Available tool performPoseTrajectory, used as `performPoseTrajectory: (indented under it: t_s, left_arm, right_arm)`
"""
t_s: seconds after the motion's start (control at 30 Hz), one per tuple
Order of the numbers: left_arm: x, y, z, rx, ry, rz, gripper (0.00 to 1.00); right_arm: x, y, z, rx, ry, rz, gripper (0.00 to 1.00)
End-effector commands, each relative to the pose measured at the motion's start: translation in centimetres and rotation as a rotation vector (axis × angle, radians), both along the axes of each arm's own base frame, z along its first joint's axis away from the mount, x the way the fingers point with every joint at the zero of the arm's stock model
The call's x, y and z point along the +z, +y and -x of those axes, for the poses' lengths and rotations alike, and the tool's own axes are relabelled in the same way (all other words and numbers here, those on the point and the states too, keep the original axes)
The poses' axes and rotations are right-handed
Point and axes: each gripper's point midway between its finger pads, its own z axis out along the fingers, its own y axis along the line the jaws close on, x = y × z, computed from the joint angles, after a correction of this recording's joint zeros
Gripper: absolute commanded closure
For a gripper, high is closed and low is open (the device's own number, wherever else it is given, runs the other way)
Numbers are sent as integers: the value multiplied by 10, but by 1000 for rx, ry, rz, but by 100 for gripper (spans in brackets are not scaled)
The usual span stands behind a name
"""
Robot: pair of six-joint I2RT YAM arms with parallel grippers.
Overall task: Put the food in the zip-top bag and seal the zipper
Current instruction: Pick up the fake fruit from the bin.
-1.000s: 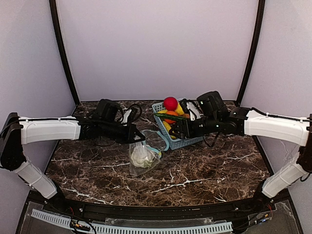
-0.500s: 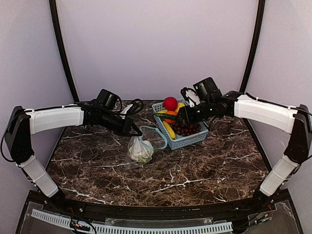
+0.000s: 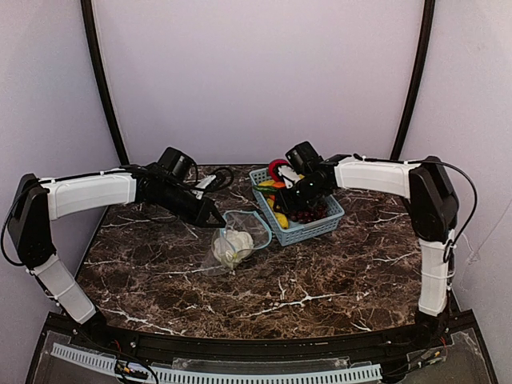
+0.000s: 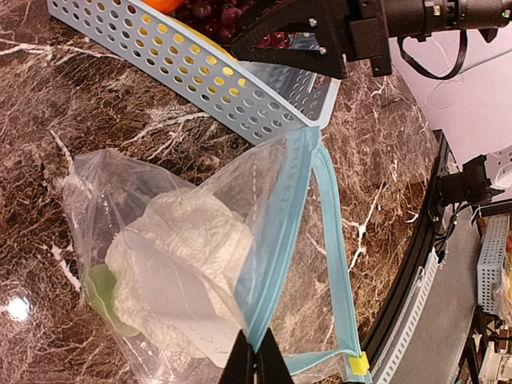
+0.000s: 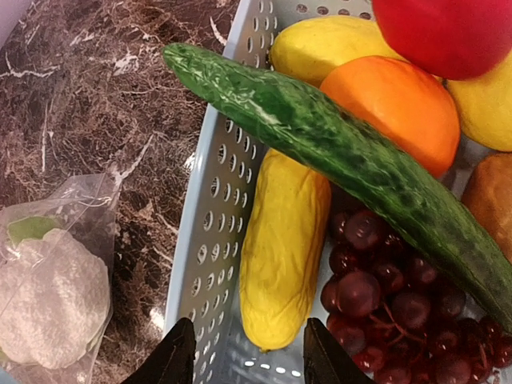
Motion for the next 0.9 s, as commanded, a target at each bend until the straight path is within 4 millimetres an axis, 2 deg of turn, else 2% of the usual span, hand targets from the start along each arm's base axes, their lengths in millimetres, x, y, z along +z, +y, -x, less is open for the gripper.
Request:
performPoseTrajectory:
  t_s: [0.0, 0.27, 0.53, 0.63, 0.77, 0.87]
  left_arm:
    - [1, 10, 3, 11, -10, -39, 99]
    - [0, 9, 4, 8, -2, -34, 99]
    - [2, 9, 4, 9, -6, -32, 99]
    - [3, 9, 5, 9, -7, -31, 99]
    - [2, 9, 5, 9, -6, -30, 99]
    - [2, 10, 4, 10, -6, -32, 99]
  right_arm:
    - [-11, 10, -12, 45, -18, 27, 56]
    - [-46, 8, -27, 48, 15, 111, 54]
    - [-73, -12, -34, -10, 27, 243, 39]
    - [-80, -12, -32, -14, 43, 245, 36]
    - [-92, -8, -26, -4, 83, 222, 37]
    - [-95, -7, -25, -5, 86, 216, 45]
